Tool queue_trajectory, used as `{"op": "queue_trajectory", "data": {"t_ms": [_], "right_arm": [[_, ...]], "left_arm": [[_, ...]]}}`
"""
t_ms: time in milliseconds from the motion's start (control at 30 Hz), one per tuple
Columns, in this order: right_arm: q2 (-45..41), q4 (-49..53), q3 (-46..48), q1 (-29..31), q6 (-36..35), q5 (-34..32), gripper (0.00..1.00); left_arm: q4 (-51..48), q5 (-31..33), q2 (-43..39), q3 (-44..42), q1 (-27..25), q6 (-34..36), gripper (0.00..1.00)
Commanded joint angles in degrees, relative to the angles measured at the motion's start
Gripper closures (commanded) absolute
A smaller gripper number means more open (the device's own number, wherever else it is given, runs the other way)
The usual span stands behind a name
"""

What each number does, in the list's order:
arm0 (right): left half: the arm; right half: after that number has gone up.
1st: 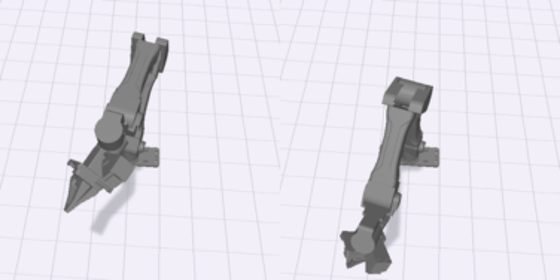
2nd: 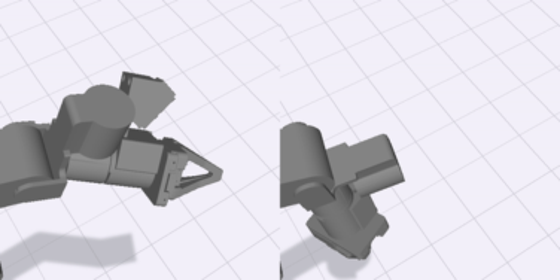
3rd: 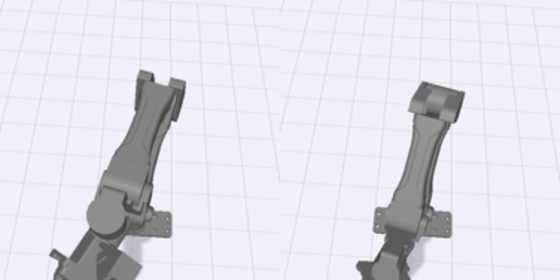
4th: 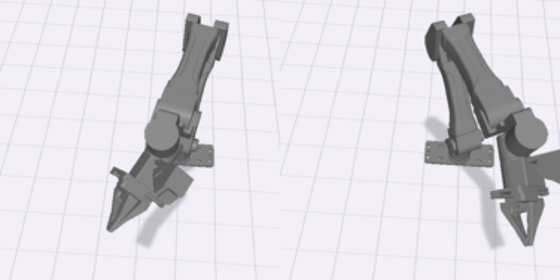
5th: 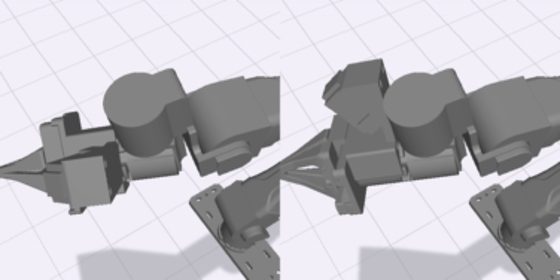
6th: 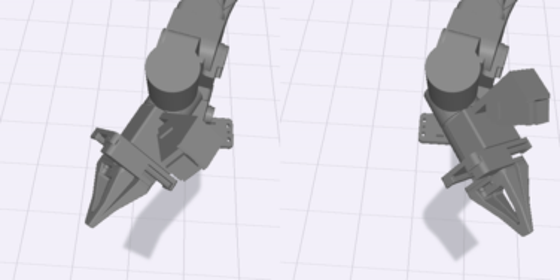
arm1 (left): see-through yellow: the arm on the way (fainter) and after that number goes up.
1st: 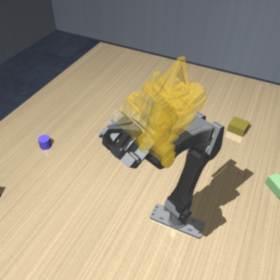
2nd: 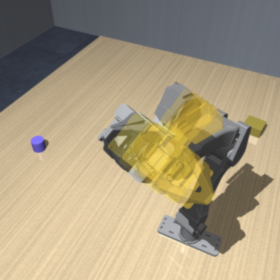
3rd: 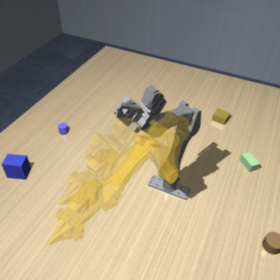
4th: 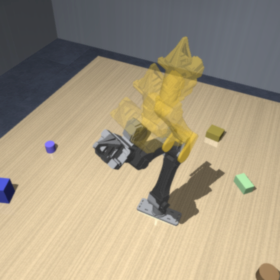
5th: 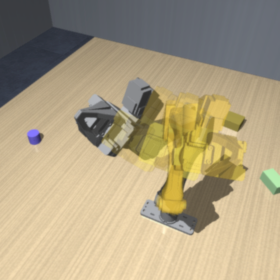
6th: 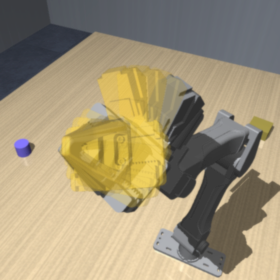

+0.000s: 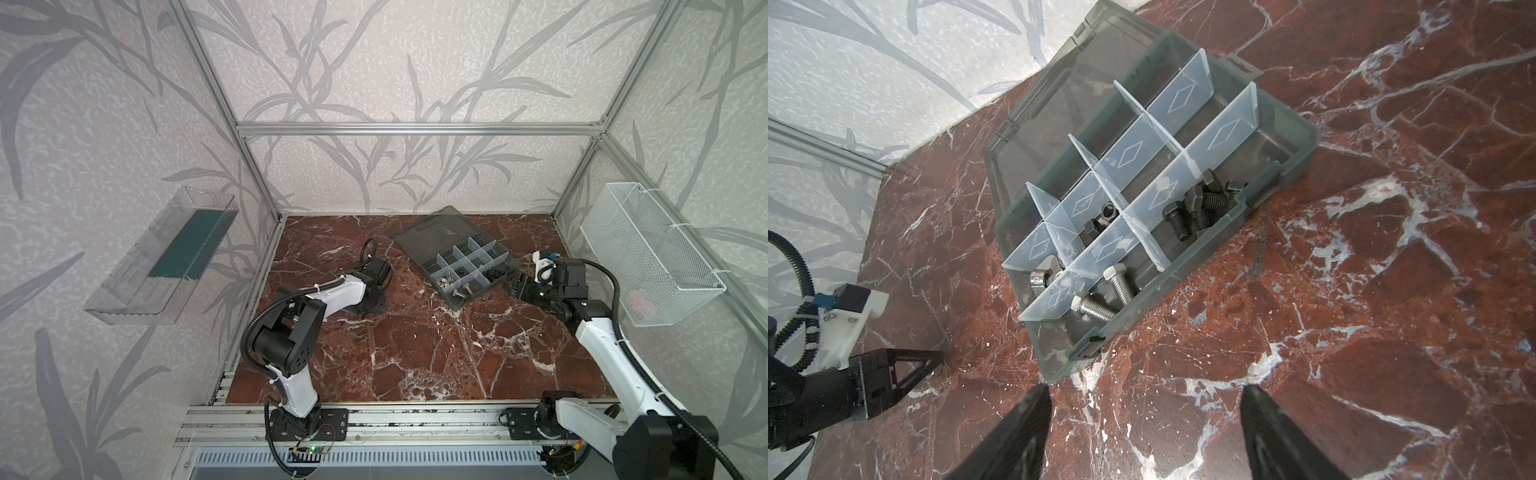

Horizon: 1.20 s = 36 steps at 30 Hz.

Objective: Sort the screws and nuts into containers
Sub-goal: 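Lift and carry the nut with the left gripper to the organizer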

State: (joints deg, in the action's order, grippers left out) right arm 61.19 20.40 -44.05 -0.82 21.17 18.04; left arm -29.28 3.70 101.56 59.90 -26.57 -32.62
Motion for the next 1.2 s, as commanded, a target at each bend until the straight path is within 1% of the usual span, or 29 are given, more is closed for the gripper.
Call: {"op": "queue_trajectory", "data": {"t_ms": [0, 167, 467, 533, 600, 1167], "right_arm": [[-0.02, -0.98, 0.70, 0.12, -0.21, -0.19, 0.27], [0.06, -1.07, 0.90, 0.12, -0.25, -0.12, 0.27], [-0.01, -1.31, 1.32, 0.12, -0.49, -0.20, 0.27], [-0.02, -1.34, 1.42, 0.13, -0.47, -0.20, 0.27], [0.07, -1.42, 1.38, 0.12, -0.43, -0.12, 0.27], [-0.44, -1.17, 1.43, 0.12, -0.60, -0.33, 0.27]], "left_arm": [[-4.39, -1.95, -0.28, -1.66, -0.06, -0.41, 0.74], [-5.65, -1.92, -1.45, -1.87, -0.09, -0.95, 0.71], [-6.64, -2.30, -2.46, -2.01, -0.09, -0.93, 0.70], [-6.75, -2.18, -2.89, -1.98, -0.11, -0.93, 0.88], [-6.49, -2.12, -3.12, -1.95, -0.08, -0.97, 1.00], [-5.68, -2.44, -5.18, -0.88, -0.06, -1.27, 1.00]]}}
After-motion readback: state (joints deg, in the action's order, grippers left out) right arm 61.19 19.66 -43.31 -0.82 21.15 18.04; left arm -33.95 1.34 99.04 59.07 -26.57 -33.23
